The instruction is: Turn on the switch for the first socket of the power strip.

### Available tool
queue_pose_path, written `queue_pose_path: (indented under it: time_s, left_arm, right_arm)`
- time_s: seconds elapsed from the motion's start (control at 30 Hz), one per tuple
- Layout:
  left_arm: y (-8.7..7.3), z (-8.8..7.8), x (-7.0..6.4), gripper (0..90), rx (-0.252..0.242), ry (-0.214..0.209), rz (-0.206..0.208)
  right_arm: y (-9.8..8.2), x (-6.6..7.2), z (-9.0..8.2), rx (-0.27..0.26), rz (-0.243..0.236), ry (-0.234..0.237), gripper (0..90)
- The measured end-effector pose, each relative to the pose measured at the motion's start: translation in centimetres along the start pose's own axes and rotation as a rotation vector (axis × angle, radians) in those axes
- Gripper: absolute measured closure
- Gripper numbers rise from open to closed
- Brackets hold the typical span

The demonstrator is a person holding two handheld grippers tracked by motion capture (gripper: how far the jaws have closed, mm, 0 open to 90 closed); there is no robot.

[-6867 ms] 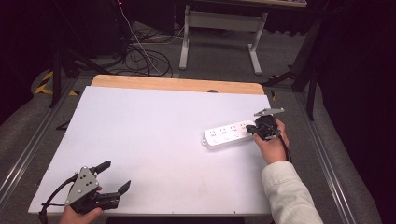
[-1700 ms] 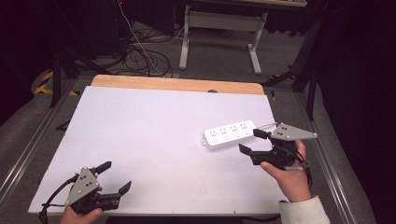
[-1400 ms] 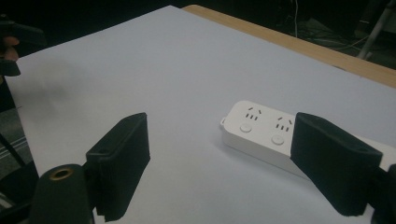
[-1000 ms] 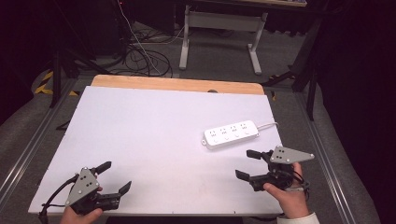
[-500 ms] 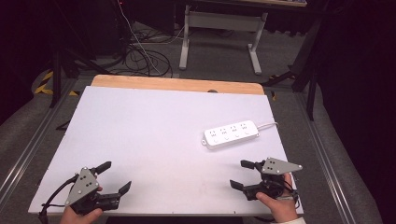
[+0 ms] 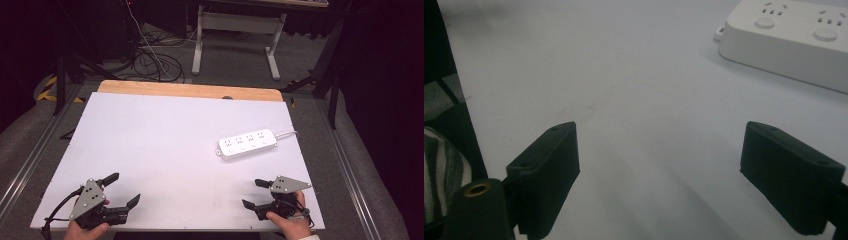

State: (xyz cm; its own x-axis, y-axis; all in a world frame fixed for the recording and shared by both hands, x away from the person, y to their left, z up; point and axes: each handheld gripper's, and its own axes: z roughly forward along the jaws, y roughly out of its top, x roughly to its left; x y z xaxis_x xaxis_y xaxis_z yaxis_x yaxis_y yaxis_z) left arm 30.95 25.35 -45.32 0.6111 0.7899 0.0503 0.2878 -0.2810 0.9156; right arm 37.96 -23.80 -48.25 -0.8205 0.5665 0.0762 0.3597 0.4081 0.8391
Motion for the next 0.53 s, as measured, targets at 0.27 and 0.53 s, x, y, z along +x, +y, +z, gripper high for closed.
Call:
queue_pose_path:
  time_s: [0.27, 0.53]
  left_arm:
    - [-0.03, 0.04, 0.2, 12.1, 0.0, -0.008, -0.008]
    - [-0.08, -0.02, 0.35, 11.9, -0.014, -0.008, -0.02]
  right_arm:
    - [-0.08, 0.44, 0.47, -0.002, -0.035, -0.014, 16.9]
    - [-0.1, 0.21, 0.14, -0.014, -0.042, -0.043, 19.6]
